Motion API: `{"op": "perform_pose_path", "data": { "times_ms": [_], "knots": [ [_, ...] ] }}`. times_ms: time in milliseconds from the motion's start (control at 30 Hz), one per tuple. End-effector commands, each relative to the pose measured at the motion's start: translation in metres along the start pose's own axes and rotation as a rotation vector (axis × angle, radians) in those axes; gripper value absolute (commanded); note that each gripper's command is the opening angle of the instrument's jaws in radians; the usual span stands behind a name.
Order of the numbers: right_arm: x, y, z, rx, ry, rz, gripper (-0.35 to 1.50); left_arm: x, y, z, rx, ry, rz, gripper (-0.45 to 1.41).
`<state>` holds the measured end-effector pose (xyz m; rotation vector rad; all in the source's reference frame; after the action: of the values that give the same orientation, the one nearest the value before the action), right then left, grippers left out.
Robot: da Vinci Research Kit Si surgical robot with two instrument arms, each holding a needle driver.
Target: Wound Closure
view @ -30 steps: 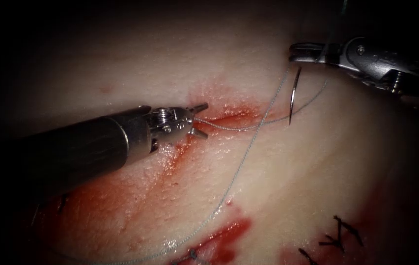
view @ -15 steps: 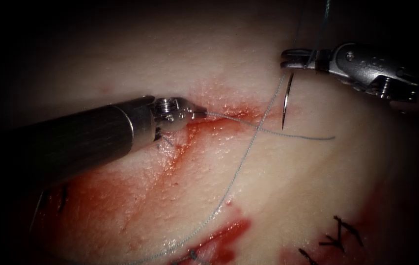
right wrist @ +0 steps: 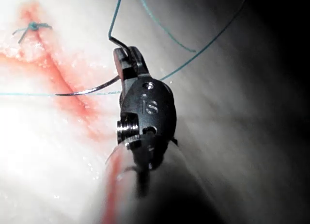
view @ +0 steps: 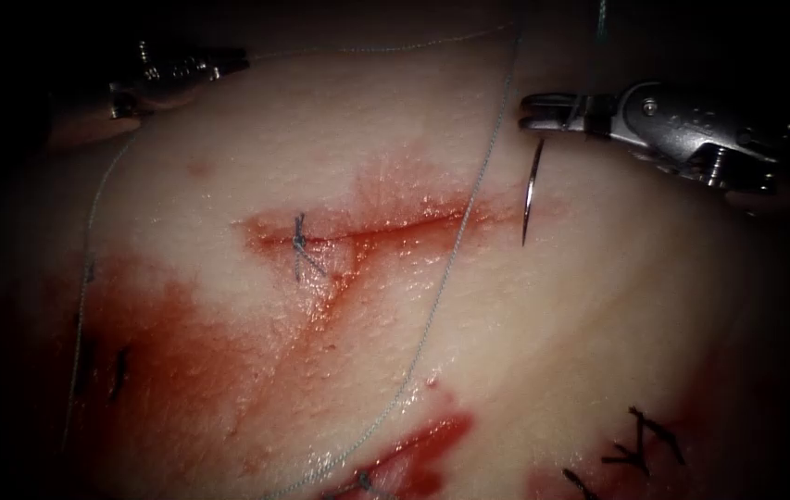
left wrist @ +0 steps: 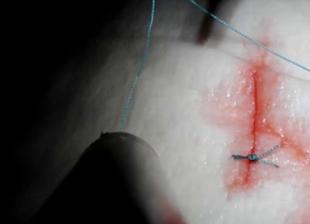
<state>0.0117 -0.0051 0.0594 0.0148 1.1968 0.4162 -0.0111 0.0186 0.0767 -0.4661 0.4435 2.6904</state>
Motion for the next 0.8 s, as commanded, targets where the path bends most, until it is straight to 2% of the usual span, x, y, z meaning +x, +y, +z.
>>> {"op": "perform_pose_path", "data": {
  "times_ms": [33, 200, 267, 300, 333, 367, 400, 433, 467, 500, 600, 700, 767, 800],
  "knots": [
    [0.0001, 0.0001, 0.0017, 0.007, 0.004, -0.003, -0.35, -0.0004, -0.0014, 0.0006, 0.025, 0.018, -0.022, -0.45],
    [-0.0001, 0.0001, 0.0018, 0.008, 0.006, -0.005, -0.35, -0.0051, -0.0049, -0.0002, 0.133, 0.118, -0.067, -0.45],
    [-0.0001, 0.0001, 0.0018, 0.009, 0.006, -0.005, -0.35, -0.0055, -0.0047, -0.0005, 0.141, 0.120, -0.035, -0.45],
    [-0.0001, 0.0001, 0.0019, 0.008, 0.006, -0.005, -0.35, -0.0056, -0.0039, -0.0009, 0.154, 0.109, 0.029, -0.33],
    [-0.0001, 0.0001, 0.0019, 0.008, 0.006, -0.005, -0.35, -0.0056, -0.0039, -0.0009, 0.154, 0.109, 0.029, -0.33],
    [0.0000, 0.0000, 0.0020, 0.006, 0.005, -0.004, -0.35, -0.0053, -0.0036, -0.0009, 0.158, 0.101, 0.070, 0.17],
    [0.0000, 0.0000, 0.0020, 0.006, 0.005, -0.004, -0.35, -0.0053, -0.0036, -0.0009, 0.158, 0.101, 0.070, 0.17],
    [0.0000, 0.0000, 0.0020, 0.008, 0.007, -0.005, -0.35, -0.0051, -0.0035, -0.0008, 0.157, 0.095, 0.084, 0.59],
    [0.0000, -0.0001, 0.0021, 0.008, 0.007, -0.004, -0.35, -0.0043, -0.0034, -0.0005, 0.129, 0.067, 0.116, 1.31],
    [0.0000, -0.0001, 0.0021, 0.008, 0.007, -0.004, -0.35, -0.0039, -0.0031, -0.0004, 0.096, 0.062, 0.106, 1.40],
    [0.0000, -0.0001, 0.0021, 0.008, 0.007, -0.004, -0.35, -0.0035, -0.0027, -0.0005, 0.088, 0.065, 0.097, 1.40],
    [0.0001, -0.0002, 0.0021, 0.010, 0.009, -0.004, -0.35, -0.0024, -0.0021, -0.0009, 0.051, 0.116, 0.092, 1.40],
    [0.0001, -0.0002, 0.0021, 0.010, 0.009, -0.004, -0.35, -0.0022, -0.0020, -0.0011, 0.054, 0.121, 0.085, 1.40],
    [0.0001, -0.0004, 0.0024, 0.020, 0.016, 0.001, -0.35, -0.0017, -0.0015, -0.0020, 0.063, 0.162, 0.052, 1.40]
  ]
}}
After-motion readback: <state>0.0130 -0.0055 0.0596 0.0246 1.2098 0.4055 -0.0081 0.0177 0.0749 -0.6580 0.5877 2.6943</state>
